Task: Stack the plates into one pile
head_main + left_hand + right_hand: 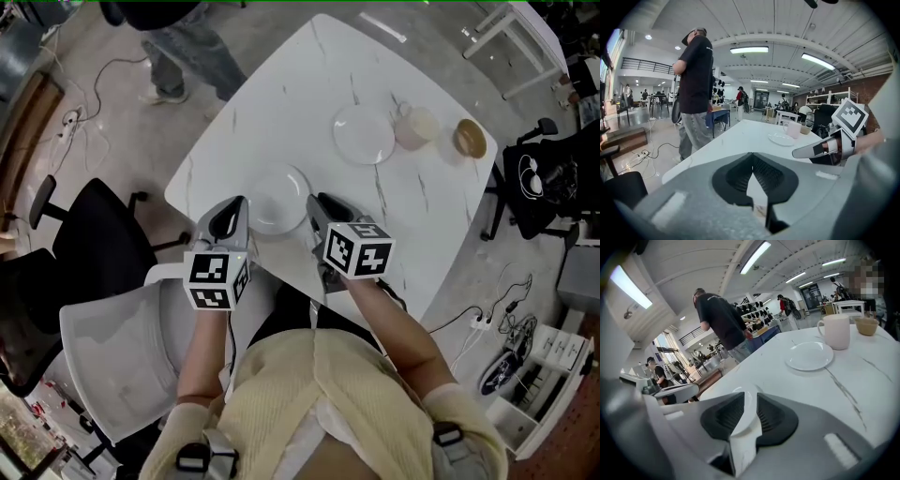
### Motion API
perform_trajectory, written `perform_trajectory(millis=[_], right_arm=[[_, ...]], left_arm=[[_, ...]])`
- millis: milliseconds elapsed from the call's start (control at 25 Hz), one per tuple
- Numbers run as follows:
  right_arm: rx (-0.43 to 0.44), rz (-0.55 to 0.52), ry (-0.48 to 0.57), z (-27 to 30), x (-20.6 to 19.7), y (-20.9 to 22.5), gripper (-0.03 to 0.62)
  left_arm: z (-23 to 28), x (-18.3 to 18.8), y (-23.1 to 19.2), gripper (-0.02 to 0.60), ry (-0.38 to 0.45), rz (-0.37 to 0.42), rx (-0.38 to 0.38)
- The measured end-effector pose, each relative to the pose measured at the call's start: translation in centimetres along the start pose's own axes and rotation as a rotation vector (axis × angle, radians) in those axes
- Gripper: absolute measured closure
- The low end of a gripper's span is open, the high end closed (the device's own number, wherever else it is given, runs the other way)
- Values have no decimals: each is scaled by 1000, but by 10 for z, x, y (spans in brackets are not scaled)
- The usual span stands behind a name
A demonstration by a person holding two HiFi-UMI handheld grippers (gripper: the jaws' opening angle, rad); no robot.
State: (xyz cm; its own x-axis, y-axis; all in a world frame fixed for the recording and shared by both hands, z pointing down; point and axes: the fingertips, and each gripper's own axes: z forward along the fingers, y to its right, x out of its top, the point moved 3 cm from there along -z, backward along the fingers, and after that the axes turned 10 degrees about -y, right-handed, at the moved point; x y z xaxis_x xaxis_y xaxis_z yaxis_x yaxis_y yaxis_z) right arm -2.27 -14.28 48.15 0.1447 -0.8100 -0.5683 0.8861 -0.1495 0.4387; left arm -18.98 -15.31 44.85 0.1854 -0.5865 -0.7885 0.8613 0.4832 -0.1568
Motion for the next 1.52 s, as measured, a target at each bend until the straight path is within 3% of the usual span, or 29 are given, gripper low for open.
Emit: perform_trajectory(millis=[200,560,1200,1520], right_arm=[[20,78,77,-34,11,6,508],[-34,113,226,-96,32,44,496],[27,202,258,-153,48,106,482],[34,294,237,-129,52,124,482]], left_arm=[[2,17,17,575,26,-32,-104],[15,45,71,575,46,56,-212],[38,82,142,558,49,140,-210],[59,86,128,552,3,144,-201]])
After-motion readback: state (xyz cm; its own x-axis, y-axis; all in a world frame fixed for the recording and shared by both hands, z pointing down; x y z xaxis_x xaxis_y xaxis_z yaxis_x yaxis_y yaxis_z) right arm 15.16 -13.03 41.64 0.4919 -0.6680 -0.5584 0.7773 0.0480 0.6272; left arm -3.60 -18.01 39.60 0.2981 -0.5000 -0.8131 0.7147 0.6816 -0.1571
